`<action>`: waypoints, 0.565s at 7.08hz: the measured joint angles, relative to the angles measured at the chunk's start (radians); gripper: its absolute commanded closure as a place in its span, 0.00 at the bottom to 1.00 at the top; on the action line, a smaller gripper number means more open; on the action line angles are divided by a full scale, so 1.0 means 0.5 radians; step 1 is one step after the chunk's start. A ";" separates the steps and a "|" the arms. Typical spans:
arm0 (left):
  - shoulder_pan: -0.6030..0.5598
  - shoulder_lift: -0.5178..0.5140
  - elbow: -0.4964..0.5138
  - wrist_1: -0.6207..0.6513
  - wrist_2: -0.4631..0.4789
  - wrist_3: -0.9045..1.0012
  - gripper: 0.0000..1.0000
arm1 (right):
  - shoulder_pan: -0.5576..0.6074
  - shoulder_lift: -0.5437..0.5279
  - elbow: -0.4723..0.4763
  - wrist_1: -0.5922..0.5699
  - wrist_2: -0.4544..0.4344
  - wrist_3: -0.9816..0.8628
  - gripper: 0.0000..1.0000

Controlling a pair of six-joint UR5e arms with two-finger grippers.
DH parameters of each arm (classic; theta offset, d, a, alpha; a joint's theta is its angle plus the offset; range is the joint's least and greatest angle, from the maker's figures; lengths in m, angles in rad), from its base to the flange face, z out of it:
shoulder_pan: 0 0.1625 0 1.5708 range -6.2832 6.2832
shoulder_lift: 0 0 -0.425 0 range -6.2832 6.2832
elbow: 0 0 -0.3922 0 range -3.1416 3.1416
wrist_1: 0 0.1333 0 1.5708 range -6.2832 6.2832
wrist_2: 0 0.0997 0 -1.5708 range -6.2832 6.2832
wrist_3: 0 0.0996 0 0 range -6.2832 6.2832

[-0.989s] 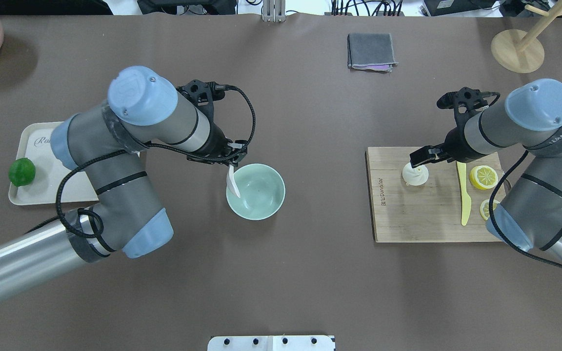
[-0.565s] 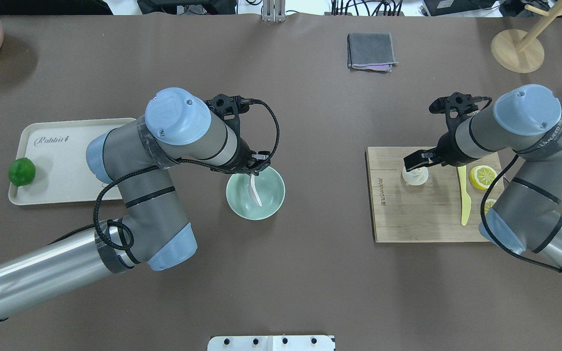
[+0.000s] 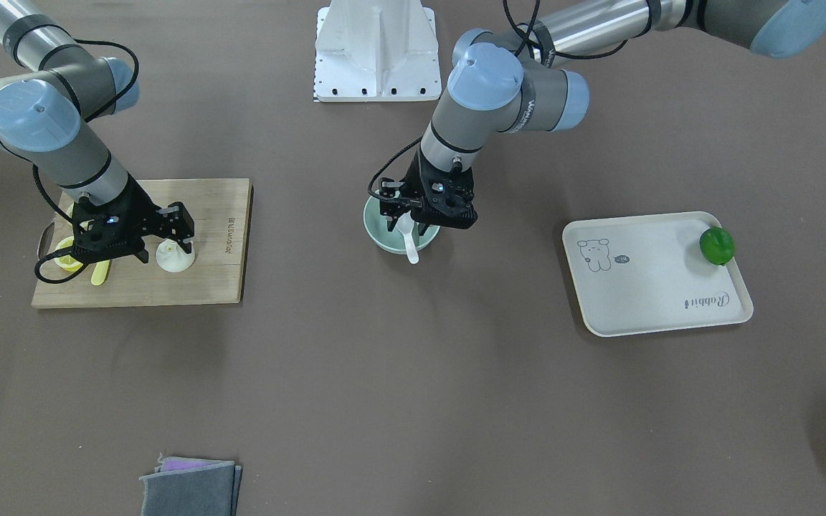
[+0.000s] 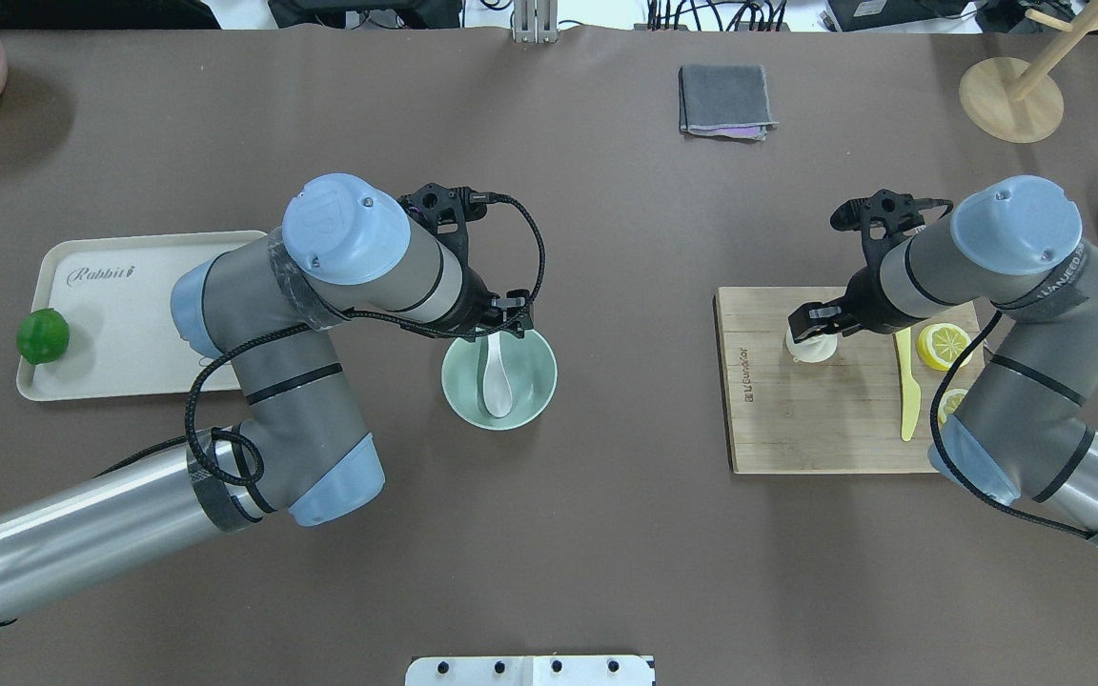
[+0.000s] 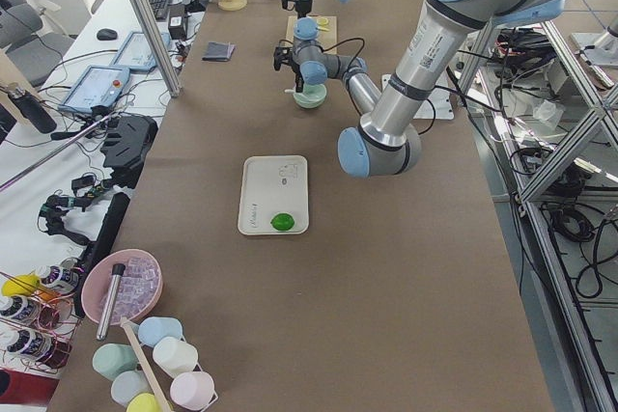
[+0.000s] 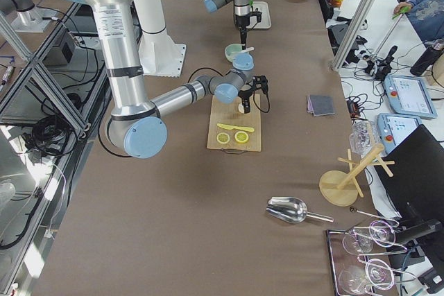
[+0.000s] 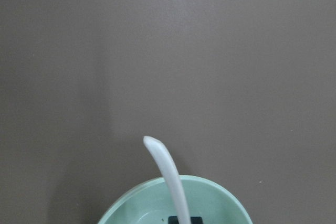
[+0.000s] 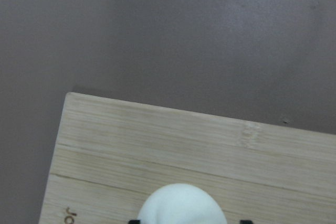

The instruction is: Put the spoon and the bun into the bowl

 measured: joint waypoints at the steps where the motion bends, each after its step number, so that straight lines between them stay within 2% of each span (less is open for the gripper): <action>1: -0.018 0.000 -0.014 0.006 -0.003 0.001 0.03 | -0.001 0.003 0.005 0.000 -0.001 0.009 1.00; 3: -0.139 0.031 -0.102 0.066 -0.072 0.069 0.03 | -0.002 0.028 0.061 -0.003 0.001 0.045 1.00; 4: -0.261 0.110 -0.199 0.129 -0.197 0.204 0.03 | -0.002 0.084 0.088 -0.006 0.002 0.120 1.00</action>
